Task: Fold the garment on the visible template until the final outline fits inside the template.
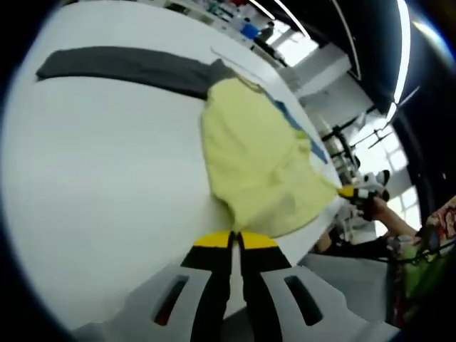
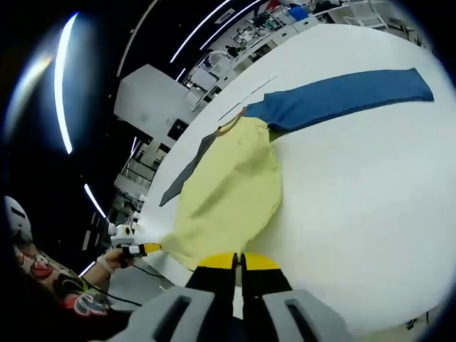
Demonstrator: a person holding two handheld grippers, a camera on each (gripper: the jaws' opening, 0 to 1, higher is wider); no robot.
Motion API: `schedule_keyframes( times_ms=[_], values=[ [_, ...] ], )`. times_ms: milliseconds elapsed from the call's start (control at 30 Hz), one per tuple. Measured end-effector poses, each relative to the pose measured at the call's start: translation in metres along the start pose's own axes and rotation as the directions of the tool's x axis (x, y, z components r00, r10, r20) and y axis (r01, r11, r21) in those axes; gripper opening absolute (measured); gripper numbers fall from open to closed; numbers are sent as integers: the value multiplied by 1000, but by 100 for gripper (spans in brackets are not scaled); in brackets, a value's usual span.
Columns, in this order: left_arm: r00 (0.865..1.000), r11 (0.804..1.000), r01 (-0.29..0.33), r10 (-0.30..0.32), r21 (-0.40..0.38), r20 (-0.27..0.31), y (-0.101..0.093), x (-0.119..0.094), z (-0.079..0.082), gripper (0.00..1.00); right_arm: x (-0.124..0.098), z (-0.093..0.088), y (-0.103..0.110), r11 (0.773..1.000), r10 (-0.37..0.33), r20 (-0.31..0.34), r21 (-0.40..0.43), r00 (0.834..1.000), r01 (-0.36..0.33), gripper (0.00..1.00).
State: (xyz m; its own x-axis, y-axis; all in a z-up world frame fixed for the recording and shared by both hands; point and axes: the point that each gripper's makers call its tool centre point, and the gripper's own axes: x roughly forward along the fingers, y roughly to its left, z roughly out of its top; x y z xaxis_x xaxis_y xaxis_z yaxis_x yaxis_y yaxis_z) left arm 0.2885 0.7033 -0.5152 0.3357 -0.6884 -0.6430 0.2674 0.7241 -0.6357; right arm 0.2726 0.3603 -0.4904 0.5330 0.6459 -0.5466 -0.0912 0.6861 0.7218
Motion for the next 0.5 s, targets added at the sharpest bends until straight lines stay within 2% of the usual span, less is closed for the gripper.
schedule_keyframes(
  times_ms=[133, 300, 400, 500],
  values=[
    [999, 999, 12, -14, -35, -51, -3, 3, -11, 0, -3, -6, -6, 1000, -17, -7, 25, 1000, 18, 0],
    [997, 999, 17, -21, -46, -75, -5, 6, -16, 0, -8, -7, -10, 999, -28, -10, 39, 1000, 29, 0],
    [996, 999, 19, -24, -50, -92, -3, 9, -19, 0, -11, -13, -9, 998, -43, -13, 40, 999, 44, 0],
    [994, 998, 15, -21, -58, -103, 1, 10, -22, 0, -12, -16, -18, 997, -54, -20, 60, 998, 55, 0]
  ],
)
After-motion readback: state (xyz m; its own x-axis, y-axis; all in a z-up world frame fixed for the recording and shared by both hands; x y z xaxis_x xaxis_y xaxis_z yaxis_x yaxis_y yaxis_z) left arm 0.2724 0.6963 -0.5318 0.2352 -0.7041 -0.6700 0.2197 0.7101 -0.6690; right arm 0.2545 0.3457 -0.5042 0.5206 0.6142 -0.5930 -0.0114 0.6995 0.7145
